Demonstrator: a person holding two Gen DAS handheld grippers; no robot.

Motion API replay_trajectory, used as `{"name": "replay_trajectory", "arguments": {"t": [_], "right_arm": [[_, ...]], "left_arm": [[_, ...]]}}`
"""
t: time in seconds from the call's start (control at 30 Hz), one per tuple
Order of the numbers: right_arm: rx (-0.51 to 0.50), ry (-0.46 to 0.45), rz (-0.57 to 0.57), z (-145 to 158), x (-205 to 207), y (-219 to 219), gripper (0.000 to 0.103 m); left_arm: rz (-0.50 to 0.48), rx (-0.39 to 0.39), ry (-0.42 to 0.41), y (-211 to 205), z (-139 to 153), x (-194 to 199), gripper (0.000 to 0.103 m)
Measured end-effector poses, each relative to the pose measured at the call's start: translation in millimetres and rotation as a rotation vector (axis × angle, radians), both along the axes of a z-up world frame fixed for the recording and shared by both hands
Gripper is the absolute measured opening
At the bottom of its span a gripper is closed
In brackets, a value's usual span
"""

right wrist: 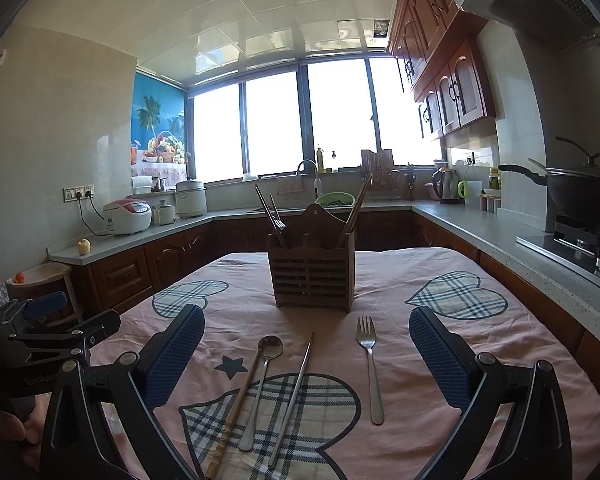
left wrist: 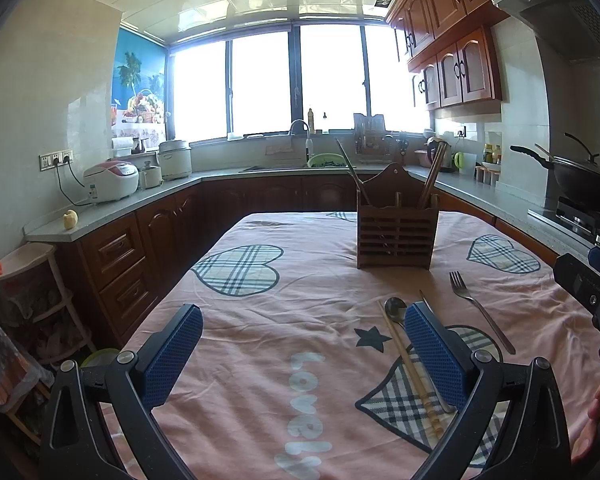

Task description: Organize utensils

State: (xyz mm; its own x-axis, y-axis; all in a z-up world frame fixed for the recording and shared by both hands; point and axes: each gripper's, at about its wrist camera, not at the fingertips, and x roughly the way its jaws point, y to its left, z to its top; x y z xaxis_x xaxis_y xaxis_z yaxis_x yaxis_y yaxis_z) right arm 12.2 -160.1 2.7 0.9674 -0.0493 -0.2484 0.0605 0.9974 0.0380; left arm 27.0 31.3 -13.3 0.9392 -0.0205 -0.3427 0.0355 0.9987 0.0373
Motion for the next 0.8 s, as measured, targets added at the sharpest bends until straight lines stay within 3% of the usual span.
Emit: {"name": "replay_trajectory", "arguments": {"t": [0.8], "right_arm": [[0.002, -0.005, 0.004, 1.6, -2.0, -0.5, 0.103]], "left_arm": [[-0.005, -0.001, -0.001, -1.3, 1.0, -0.9, 0.102]]}}
